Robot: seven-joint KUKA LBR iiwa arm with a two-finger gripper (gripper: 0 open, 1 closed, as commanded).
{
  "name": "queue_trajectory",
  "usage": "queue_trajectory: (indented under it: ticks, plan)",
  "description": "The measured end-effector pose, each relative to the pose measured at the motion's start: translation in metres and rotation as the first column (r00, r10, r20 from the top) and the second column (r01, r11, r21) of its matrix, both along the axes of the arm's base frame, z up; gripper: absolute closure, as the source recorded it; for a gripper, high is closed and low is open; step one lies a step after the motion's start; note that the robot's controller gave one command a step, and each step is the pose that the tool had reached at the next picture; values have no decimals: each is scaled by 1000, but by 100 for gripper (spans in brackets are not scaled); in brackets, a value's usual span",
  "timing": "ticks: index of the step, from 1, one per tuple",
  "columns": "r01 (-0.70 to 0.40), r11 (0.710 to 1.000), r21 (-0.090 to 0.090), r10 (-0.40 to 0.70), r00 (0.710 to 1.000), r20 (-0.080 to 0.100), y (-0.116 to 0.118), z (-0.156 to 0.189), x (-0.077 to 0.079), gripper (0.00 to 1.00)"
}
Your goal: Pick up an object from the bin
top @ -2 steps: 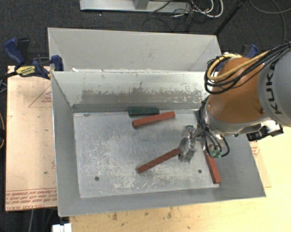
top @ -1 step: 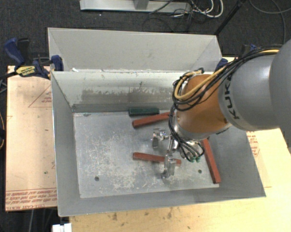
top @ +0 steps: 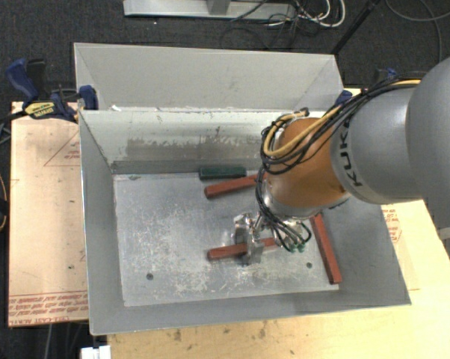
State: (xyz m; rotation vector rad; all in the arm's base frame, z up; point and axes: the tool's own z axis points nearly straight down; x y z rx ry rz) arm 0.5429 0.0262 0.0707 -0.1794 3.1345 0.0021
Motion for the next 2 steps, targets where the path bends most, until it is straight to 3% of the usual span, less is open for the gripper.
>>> queue_trajectory:
  ticks: [1, 2]
  plan:
    - [0, 1000, 0, 0, 1000, 0, 0, 0, 0, 100]
    - [5, 1000, 0, -5, 1000, 12, 10, 209, 47, 100]
